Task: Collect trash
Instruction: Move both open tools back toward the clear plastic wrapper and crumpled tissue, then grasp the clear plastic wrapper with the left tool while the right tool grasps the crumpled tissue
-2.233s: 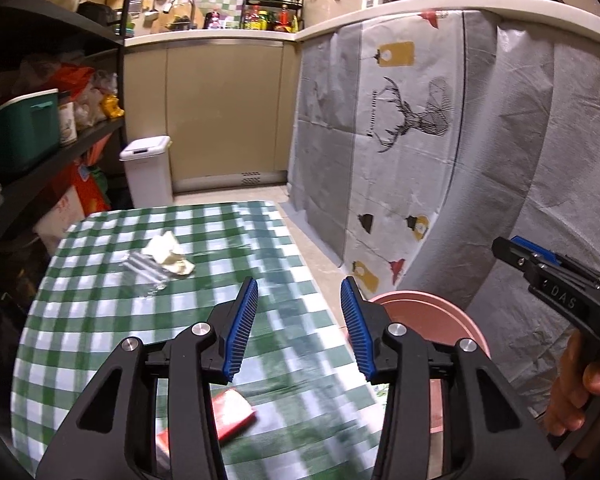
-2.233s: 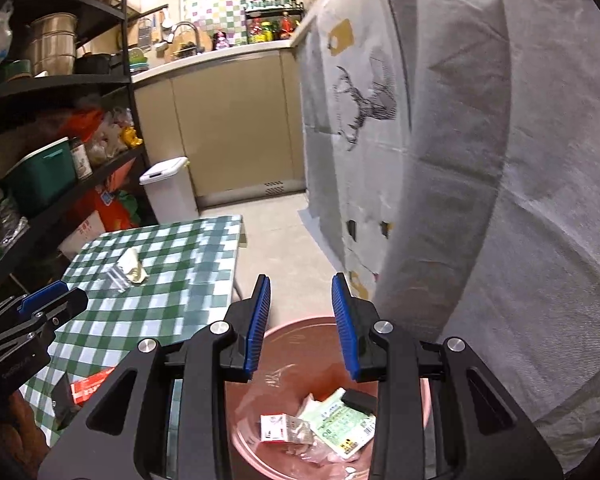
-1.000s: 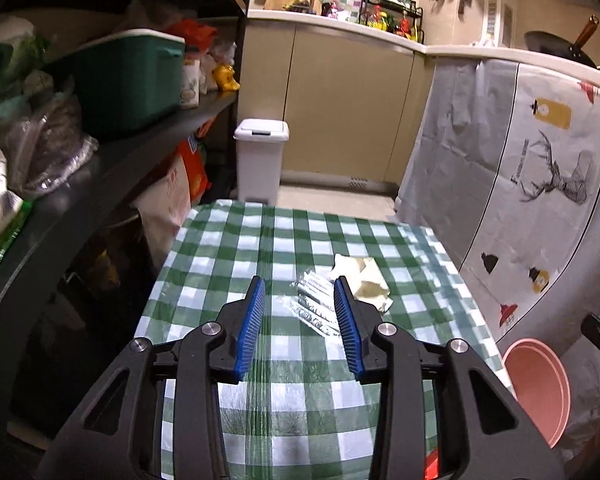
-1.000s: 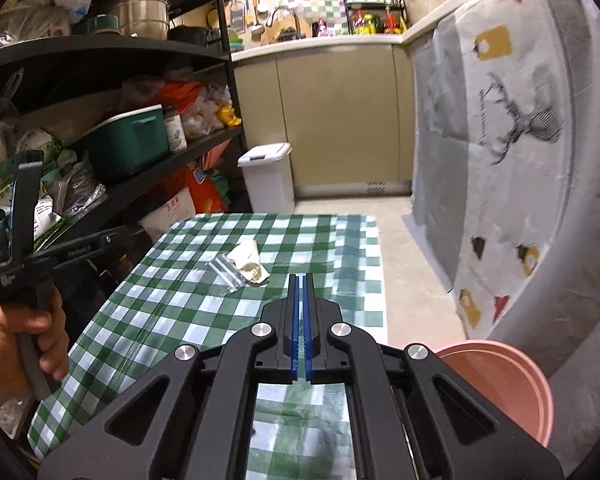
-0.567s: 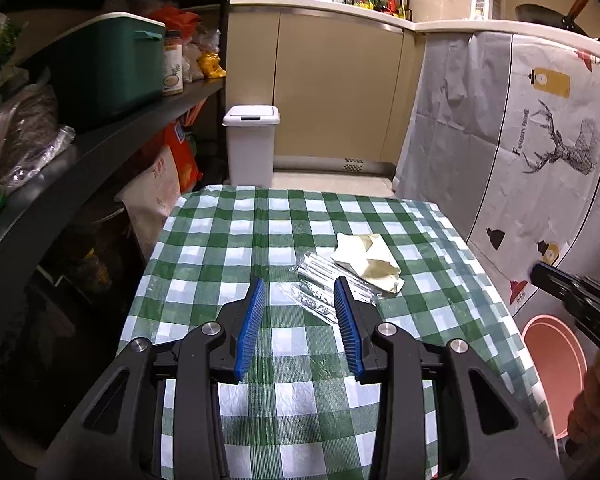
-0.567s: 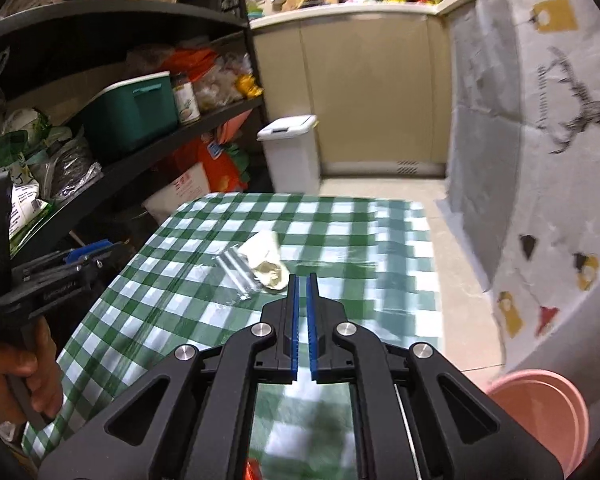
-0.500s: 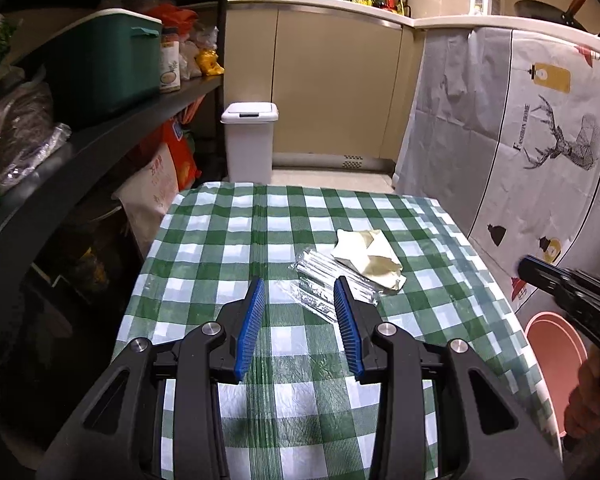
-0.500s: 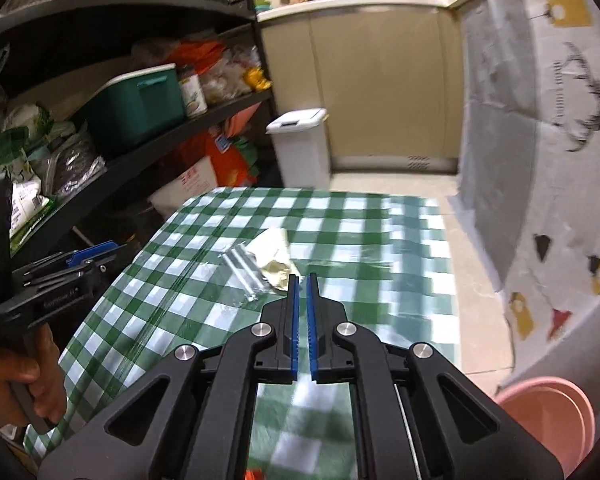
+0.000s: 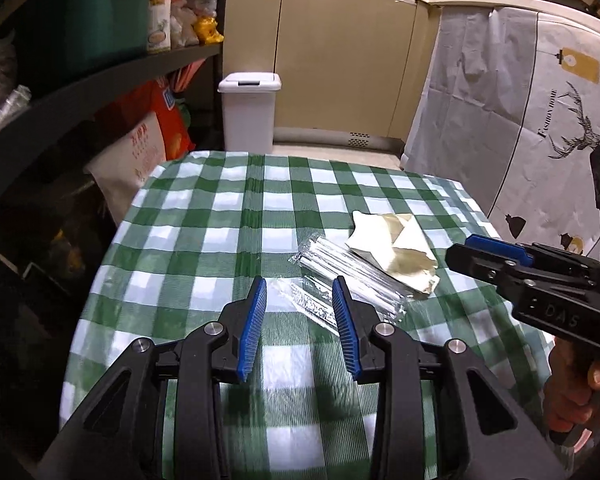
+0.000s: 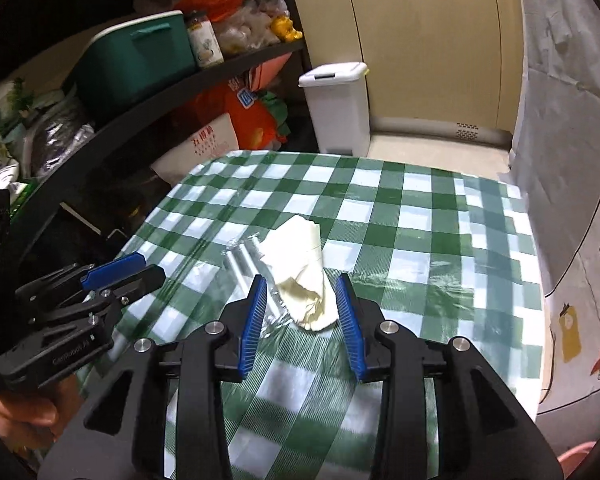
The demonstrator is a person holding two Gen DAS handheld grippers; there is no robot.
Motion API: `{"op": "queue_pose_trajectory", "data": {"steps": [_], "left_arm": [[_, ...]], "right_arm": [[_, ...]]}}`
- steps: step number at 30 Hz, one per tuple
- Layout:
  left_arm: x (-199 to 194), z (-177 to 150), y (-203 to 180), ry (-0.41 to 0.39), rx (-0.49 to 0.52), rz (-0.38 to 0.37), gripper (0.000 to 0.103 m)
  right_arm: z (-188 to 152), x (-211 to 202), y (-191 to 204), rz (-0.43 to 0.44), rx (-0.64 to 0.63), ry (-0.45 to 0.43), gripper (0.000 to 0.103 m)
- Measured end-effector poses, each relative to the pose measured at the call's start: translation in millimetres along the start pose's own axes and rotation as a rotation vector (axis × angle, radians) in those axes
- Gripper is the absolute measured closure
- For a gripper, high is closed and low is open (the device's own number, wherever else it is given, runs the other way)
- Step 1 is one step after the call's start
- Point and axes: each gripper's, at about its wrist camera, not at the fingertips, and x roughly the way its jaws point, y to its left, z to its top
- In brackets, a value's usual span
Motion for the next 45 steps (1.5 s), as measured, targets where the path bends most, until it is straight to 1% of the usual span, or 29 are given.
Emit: {"op": "queue_pose_trajectory", "data": {"steps": [2, 4, 6, 7, 8, 9, 10, 11, 12, 13, 15, 18, 19, 20, 23, 26, 29, 31, 32, 33, 35, 36, 37, 39, 40, 42, 45], "left_arm": [[8, -1, -1, 0.011, 0.004, 0.002, 0.068], [15, -1, 0, 0.025, -0.005, -0.001, 0.067], [20, 0, 1, 0.035, -0.023, -0.003, 0.06], [21, 1, 1, 0.035, -0.028, -0.005, 0.055], [23, 1, 0, 0.034, -0.029, -0.008, 0.053], [25, 3, -2, 0.036, -0.028, -0.009, 0.053], [28, 4, -2, 0.041, -0.03, -0.008, 0.051], [31, 5, -4, 0.05, -0.036, -0.005, 0.048], [33, 5, -5, 0.054, -0.041, -0.006, 0.047], [36, 6, -6, 0.059, -0.044, -0.005, 0.044], [42, 7, -10, 0.075, -0.045, 0.008, 0.033], [51, 8, -12, 0.105, -0.061, 0.013, 0.031], [54, 8, -12, 0.116, -0.068, 0.022, 0.027], [58, 9, -13, 0.132, -0.08, 0.033, 0.025], [65, 9, -14, 0.149, -0.096, 0.04, 0.025], [75, 10, -22, 0.188, -0.076, 0.073, 0.025], [78, 10, -28, 0.201, -0.036, 0.097, 0.024], [76, 10, -26, 0.199, -0.04, 0.1, 0.029], [75, 9, -26, 0.196, -0.037, 0.115, 0.037], [74, 8, -26, 0.193, -0.027, 0.124, 0.041], [70, 8, -26, 0.187, -0.026, 0.111, 0.056], [69, 7, -25, 0.184, -0.027, 0.11, 0.061], [68, 7, -24, 0.184, -0.03, 0.109, 0.064], [65, 6, -22, 0.181, -0.035, 0.1, 0.081], [64, 5, -22, 0.175, -0.036, 0.099, 0.085], [57, 4, -23, 0.161, -0.033, 0.106, 0.096], [41, 6, -24, 0.124, -0.018, 0.104, 0.098]], "right_arm": [[2, 12, 0, 0.006, -0.001, 0.022, 0.065], [6, 20, 3, -0.008, -0.009, 0.032, 0.065], [8, 26, 3, 0.007, -0.003, 0.044, 0.066], [8, 29, 4, 0.0, -0.007, 0.05, 0.068], [8, 33, 5, -0.012, -0.015, 0.059, 0.069], [7, 34, 5, -0.01, -0.014, 0.062, 0.074], [6, 36, 4, -0.008, -0.009, 0.064, 0.081], [5, 37, 2, -0.014, 0.002, 0.066, 0.085], [5, 38, 1, -0.018, 0.004, 0.068, 0.094], [4, 37, 1, -0.021, 0.005, 0.067, 0.099], [3, 34, 0, -0.035, -0.007, 0.055, 0.101], [3, 26, -5, -0.065, -0.003, 0.034, 0.101], [4, 22, -8, -0.08, 0.007, 0.026, 0.101], [4, 19, -11, -0.091, 0.014, 0.02, 0.101], [5, 11, -20, -0.11, 0.026, 0.009, 0.101], [1, 5, -27, -0.117, 0.034, 0.009, 0.101], [-2, 3, -31, -0.116, 0.037, 0.017, 0.101], [-5, 2, -33, -0.123, 0.035, 0.022, 0.101], [-6, 1, -33, -0.124, 0.036, 0.025, 0.101], [-7, 0, -33, -0.126, 0.036, 0.024, 0.101], [-8, -4, -33, -0.132, 0.038, 0.021, 0.101], [-8, -7, -33, -0.134, 0.038, 0.018, 0.101], [-8, -10, -33, -0.137, 0.038, 0.014, 0.101], [-8, -17, -30, -0.142, 0.033, 0.009, 0.101], [-8, -21, -29, -0.144, 0.03, 0.005, 0.101], [-8, -31, -25, -0.149, 0.022, -0.005, 0.101], [-9, -49, -18, -0.157, 0.01, -0.024, 0.101]]}}
